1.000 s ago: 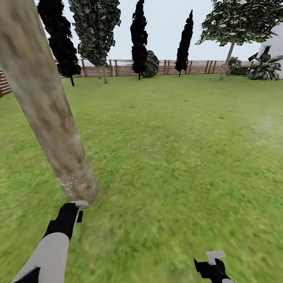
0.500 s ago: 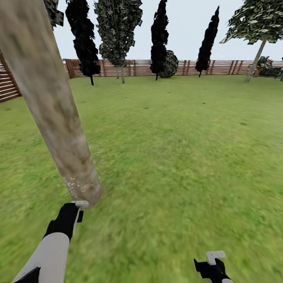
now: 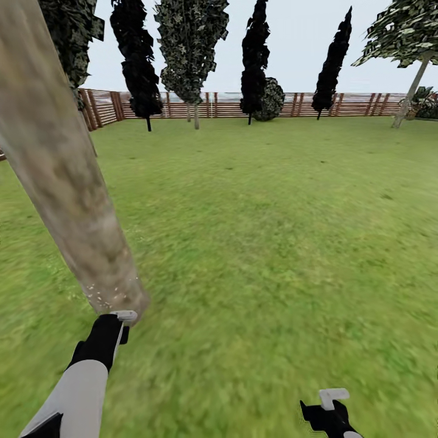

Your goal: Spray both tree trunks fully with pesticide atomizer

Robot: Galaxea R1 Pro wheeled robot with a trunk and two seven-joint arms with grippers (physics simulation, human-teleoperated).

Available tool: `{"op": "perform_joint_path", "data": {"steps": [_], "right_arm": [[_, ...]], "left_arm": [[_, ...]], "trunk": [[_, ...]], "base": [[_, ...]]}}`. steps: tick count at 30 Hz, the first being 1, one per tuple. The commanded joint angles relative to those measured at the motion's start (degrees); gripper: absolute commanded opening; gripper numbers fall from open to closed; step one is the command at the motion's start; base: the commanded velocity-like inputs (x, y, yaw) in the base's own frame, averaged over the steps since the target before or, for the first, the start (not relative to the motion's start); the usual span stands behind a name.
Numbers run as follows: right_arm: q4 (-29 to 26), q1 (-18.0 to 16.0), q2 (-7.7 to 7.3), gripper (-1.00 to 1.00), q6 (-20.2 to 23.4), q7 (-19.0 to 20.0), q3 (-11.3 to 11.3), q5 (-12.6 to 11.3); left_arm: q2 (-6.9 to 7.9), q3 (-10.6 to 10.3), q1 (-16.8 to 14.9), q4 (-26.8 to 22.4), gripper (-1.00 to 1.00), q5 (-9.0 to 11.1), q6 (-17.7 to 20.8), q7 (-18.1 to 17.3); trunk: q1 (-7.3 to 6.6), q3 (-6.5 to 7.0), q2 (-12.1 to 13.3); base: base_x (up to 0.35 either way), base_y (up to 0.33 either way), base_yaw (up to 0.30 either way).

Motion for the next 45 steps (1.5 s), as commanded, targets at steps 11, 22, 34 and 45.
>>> {"op": "perform_joint_path", "data": {"steps": [11, 22, 34, 45], "right_arm": [[0.06, -0.03, 0.0, 1.0, -0.22, 0.27, -0.49, 0.27], [0.06, -0.04, 0.0, 1.0, -0.23, 0.27, -0.49, 0.27], [0.0, -0.02, 0.0, 1.0, -0.23, 0.27, -0.49, 0.27], [-0.03, -0.04, 0.0, 1.0, -0.3, 0.27, -0.49, 0.27]], "left_arm": [[-0.15, 0.24, -0.05, -0.15, -1.0, 0.12, 0.16, 0.15], [-0.77, 0.16, -0.11, -0.2, -1.0, 0.09, 0.3, -0.2], [-0.23, 0.25, -1.18, -1.09, -1.0, 0.03, 0.68, -0.13], [0.09, 0.18, -4.24, -1.2, -1.0, 0.03, 1.39, -0.29]], "trunk": [[0.01, -0.05, -0.02], [0.01, -0.05, -0.02], [0.01, -0.05, -0.02], [0.01, -0.05, -0.02]], "base": [[0.17, -0.276, 0.229], [0.075, -0.302, 0.276], [0.193, -0.152, 0.276], [0.035, 0.0, 0.215]]}}
